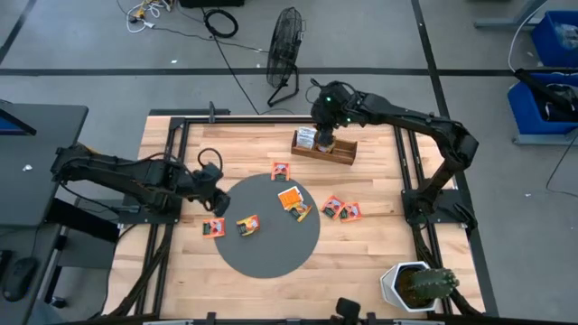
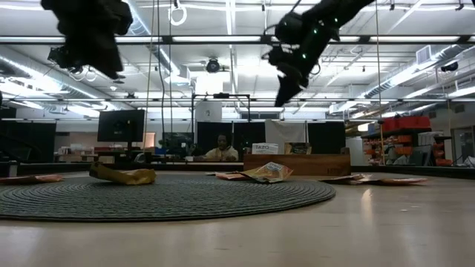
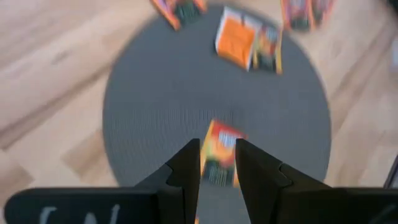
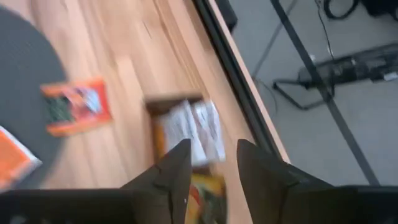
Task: Pick & Place Tea
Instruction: Put the orange tea bag into the right section of the wooden organizer
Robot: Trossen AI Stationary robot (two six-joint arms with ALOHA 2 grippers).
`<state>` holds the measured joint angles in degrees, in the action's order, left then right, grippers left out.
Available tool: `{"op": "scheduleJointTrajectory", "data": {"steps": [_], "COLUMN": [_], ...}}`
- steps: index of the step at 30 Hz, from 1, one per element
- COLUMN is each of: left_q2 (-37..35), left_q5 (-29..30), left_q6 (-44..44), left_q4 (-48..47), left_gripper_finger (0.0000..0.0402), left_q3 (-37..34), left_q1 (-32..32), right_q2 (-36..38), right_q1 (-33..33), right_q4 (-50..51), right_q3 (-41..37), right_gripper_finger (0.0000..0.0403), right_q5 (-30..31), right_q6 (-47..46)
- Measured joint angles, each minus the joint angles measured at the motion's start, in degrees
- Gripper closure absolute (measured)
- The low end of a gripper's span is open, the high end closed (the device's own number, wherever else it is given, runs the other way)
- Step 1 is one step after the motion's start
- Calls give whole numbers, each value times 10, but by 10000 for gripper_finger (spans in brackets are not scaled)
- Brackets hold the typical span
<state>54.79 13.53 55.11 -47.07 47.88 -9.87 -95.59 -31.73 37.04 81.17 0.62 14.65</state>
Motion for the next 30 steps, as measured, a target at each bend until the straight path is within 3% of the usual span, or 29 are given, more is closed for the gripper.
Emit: {"op": "scheduleJointTrajectory", "data": {"steps": [5,16,24,30], "left_q2": [0,21,86,136], "left_q5": [-37,-44,-44,-55], "left_q6": [24,75,-10,-96], "left_q4": [-51,-8,33,48], "left_gripper_finger": [276,157,152,153], "left_q3": [-7,-117,-134,-134], "left_q1": [-31,-92,-97,-95], "right_q2": [0,0,0,0], "right_q1": [27,128,198,231], "right_q4": [1,-15,-56,-63], "right_q3": [33,36,36,36], "right_gripper_finger": [268,269,269,269], "right_q5": [-28,-100,-106,-78], "right_q6": [-56,-141,-203,-236]}}
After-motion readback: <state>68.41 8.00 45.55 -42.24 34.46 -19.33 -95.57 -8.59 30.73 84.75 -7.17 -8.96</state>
